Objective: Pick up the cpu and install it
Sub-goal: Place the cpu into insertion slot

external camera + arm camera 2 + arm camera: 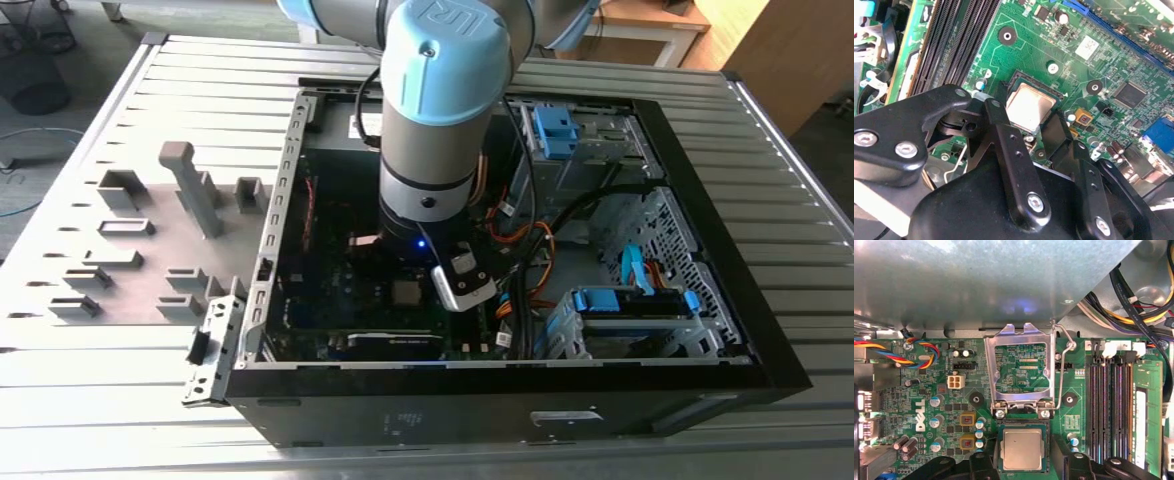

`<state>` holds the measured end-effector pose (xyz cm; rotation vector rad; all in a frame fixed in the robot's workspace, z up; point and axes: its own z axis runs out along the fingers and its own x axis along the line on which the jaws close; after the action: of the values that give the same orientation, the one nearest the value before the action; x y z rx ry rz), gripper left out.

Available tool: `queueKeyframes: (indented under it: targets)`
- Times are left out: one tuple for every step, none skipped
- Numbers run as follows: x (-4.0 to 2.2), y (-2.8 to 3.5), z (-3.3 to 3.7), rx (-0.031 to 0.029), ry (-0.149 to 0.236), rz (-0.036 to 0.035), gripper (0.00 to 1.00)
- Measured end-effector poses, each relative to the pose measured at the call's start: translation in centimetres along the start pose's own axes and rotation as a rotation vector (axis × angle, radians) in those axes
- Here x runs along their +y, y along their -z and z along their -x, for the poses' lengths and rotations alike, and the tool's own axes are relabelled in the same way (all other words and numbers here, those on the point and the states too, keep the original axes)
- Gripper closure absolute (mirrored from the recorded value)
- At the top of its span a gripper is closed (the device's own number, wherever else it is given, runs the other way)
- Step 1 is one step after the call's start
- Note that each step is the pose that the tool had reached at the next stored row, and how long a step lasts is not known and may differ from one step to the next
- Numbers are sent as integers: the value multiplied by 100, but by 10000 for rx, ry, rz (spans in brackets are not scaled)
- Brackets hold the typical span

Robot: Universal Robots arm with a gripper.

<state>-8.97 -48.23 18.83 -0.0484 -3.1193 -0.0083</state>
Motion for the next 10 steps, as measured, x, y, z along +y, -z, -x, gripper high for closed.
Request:
queueKeyframes:
  targets:
    - [0,0,2,0,-1,0,46]
    - [0,0,3,0,-2,0,46]
    - [0,0,3,0,-3,0,46]
    - [0,0,4,0,-3,0,46]
    - [0,0,5,0,-2,0,46]
    - [0,0,5,0,-2,0,46]
    - [0,0,6,0,-2,0,46]
    - [0,0,6,0,-2,0,46]
    - [0,0,6,0,-2,0,46]
    - [0,0,7,0,-2,-2,46]
